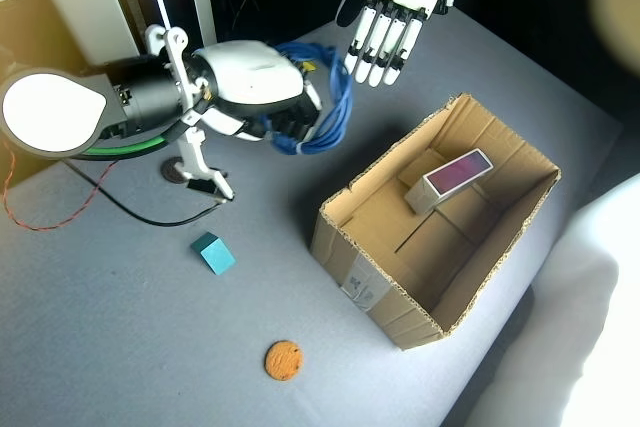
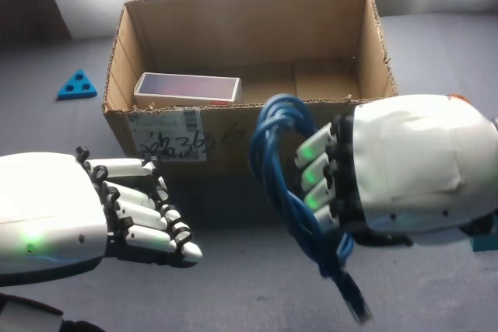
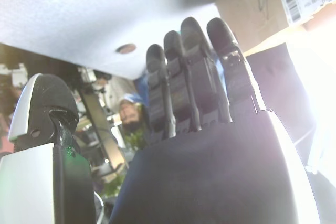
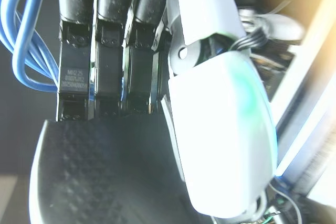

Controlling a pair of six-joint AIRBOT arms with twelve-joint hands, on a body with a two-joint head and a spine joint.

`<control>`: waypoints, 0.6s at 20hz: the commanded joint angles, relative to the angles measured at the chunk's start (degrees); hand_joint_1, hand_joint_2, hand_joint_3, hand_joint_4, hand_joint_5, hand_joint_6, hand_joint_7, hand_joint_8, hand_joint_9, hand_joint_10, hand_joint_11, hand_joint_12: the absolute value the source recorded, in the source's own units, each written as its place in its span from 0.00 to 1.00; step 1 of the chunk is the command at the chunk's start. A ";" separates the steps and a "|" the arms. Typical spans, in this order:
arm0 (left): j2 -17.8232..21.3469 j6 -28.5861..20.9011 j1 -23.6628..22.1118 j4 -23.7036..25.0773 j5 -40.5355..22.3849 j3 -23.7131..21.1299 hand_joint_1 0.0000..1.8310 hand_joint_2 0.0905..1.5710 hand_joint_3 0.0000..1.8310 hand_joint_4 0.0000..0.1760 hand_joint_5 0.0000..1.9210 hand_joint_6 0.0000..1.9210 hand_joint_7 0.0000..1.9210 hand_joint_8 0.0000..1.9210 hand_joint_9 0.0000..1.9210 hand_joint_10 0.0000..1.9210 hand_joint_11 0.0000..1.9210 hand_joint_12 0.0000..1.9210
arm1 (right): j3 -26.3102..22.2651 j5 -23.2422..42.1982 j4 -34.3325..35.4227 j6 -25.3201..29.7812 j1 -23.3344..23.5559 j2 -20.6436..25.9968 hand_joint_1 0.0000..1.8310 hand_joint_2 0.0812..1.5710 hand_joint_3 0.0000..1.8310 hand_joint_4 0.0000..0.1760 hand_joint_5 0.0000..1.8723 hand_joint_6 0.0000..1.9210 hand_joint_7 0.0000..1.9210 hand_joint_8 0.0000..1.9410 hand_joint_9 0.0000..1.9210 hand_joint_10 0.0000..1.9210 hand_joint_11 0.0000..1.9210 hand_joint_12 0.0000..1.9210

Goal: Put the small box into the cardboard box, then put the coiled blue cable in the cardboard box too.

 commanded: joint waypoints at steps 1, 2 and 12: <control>0.34 -0.19 -0.73 -1.99 -4.76 0.29 0.32 0.70 0.00 0.00 0.23 0.00 0.22 0.00 0.22 0.00 0.00 0.47 | -0.25 3.61 4.13 -0.53 1.12 0.44 0.76 0.66 0.00 0.00 0.55 0.48 0.55 0.40 0.53 0.53 0.43 0.57; 0.34 -0.19 -0.74 -1.99 -4.83 0.41 0.33 0.70 0.00 0.00 0.22 0.00 0.22 0.00 0.22 0.00 0.00 0.46 | -0.25 3.24 4.92 -0.79 2.03 0.38 0.76 0.66 0.00 0.00 0.55 0.48 0.55 0.40 0.54 0.53 0.43 0.57; 0.33 -0.19 -0.96 -1.96 -5.00 0.47 0.32 0.70 0.00 0.00 0.23 0.00 0.22 0.00 0.22 0.00 0.00 0.46 | 1.47 1.01 19.39 -12.98 4.08 -1.86 0.76 0.66 0.00 0.00 0.53 0.50 0.54 0.42 0.55 0.52 0.46 0.56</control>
